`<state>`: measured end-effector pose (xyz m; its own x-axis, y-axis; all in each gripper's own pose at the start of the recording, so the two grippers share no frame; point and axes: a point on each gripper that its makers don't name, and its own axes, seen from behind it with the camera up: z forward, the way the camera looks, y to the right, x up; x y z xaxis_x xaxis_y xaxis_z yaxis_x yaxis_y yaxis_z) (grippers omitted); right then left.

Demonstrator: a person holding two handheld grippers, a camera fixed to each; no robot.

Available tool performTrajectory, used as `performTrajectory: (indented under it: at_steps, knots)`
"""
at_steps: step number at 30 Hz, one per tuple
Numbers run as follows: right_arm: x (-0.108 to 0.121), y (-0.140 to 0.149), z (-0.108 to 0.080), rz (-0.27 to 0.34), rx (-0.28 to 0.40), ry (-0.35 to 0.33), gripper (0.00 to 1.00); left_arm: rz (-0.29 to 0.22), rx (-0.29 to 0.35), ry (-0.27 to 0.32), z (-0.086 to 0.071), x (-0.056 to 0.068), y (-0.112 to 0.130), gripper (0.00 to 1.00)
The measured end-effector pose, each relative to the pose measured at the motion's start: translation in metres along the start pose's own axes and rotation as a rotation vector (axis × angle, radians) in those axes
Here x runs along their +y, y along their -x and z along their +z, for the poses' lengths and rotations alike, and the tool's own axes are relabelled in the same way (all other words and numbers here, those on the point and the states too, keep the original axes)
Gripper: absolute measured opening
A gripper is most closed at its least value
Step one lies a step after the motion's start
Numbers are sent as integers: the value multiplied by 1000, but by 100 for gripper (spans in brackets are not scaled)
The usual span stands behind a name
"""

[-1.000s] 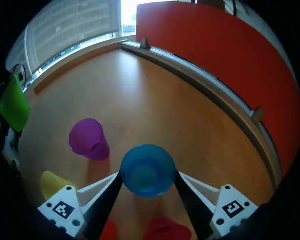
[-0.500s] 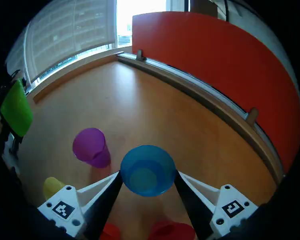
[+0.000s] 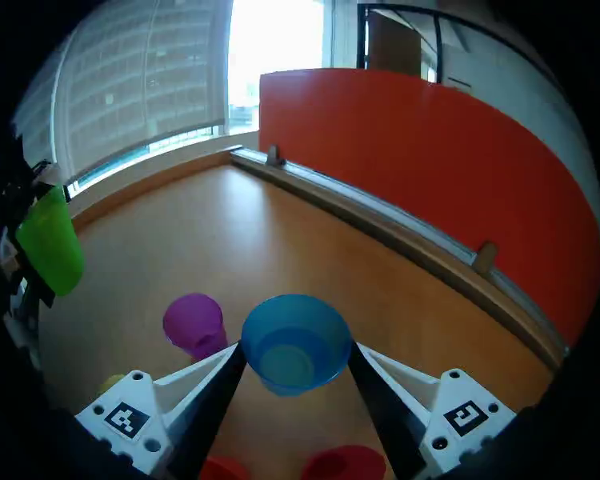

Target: Pour water

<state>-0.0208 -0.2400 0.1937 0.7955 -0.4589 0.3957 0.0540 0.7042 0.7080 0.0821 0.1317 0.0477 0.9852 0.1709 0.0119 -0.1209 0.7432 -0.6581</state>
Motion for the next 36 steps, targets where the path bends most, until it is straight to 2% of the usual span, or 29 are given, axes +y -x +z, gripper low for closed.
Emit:
performTrajectory:
  at_steps: [13, 27, 36]
  knots:
    - [-5, -38, -29, 26, 182, 13, 93, 6, 8, -9, -6, 8, -9, 88]
    - [-12, -75, -59, 48, 367, 22, 93, 1, 19, -20, -11, 11, -16, 89]
    - [-14, -89, -83, 32, 458, 32, 93, -2, 30, -24, -14, 16, -22, 88]
